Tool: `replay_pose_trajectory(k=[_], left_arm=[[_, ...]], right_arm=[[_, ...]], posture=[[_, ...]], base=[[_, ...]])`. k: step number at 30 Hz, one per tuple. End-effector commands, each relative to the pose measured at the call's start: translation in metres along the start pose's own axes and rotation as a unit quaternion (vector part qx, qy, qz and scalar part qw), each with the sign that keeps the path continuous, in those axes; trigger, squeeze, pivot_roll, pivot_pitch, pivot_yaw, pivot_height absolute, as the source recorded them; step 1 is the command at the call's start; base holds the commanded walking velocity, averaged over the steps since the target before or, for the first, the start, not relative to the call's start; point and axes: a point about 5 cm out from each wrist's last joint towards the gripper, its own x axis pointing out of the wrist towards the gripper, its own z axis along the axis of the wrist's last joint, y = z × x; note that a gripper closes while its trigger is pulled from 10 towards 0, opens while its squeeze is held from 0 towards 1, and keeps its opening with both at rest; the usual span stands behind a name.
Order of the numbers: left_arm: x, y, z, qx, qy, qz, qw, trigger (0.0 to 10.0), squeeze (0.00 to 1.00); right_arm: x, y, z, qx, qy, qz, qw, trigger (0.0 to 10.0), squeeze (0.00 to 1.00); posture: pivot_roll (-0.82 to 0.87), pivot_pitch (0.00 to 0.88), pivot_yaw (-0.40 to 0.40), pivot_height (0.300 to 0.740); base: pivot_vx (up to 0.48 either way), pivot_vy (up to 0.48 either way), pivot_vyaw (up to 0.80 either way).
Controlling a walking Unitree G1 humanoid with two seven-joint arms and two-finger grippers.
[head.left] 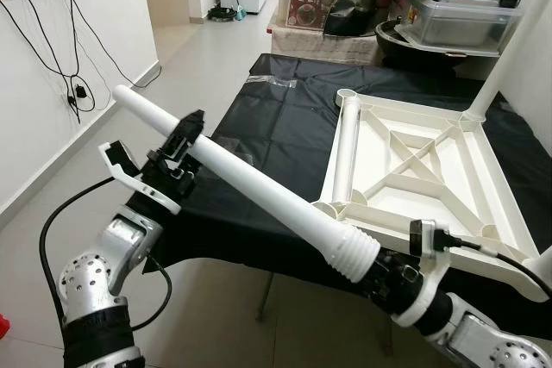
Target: Building children table
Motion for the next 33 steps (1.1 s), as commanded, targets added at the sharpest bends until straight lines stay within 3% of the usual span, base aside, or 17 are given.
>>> replay_pose_trajectory(k=[1,23,24,33], left_arm=[[-0.002,0.003,0.007,-0.016,-0.014,0.008,1.000,10.0,0.00],[-0.004,0.003,0.014,-0.052,-0.021,-0.012,0.998,10.0,0.00],[-0.004,0.002,0.014,-0.056,-0.025,-0.016,0.998,0.0,0.00],[-0.003,0.001,0.015,-0.066,-0.038,-0.020,0.997,0.0,0.00]], right_arm=[[-0.002,0.005,0.000,0.003,-0.004,0.022,1.000,0.0,0.00],[0.002,0.014,-0.011,0.008,0.050,0.065,0.997,0.0,0.00],[0.003,0.014,-0.011,0.007,0.051,0.065,0.997,0.0,0.00],[0.006,0.012,-0.010,-0.002,0.055,0.061,0.997,0.0,0.00]], posture=[[0.18,0.000,-0.071,0.740],[0.18,0.000,-0.070,0.740],[0.18,0.000,-0.069,0.740],[0.17,0.000,-0.069,0.740]], base=[[0.000,0.000,0.00],[0.000,0.000,0.00],[0.000,0.000,0.00],[0.000,0.000,0.00]])
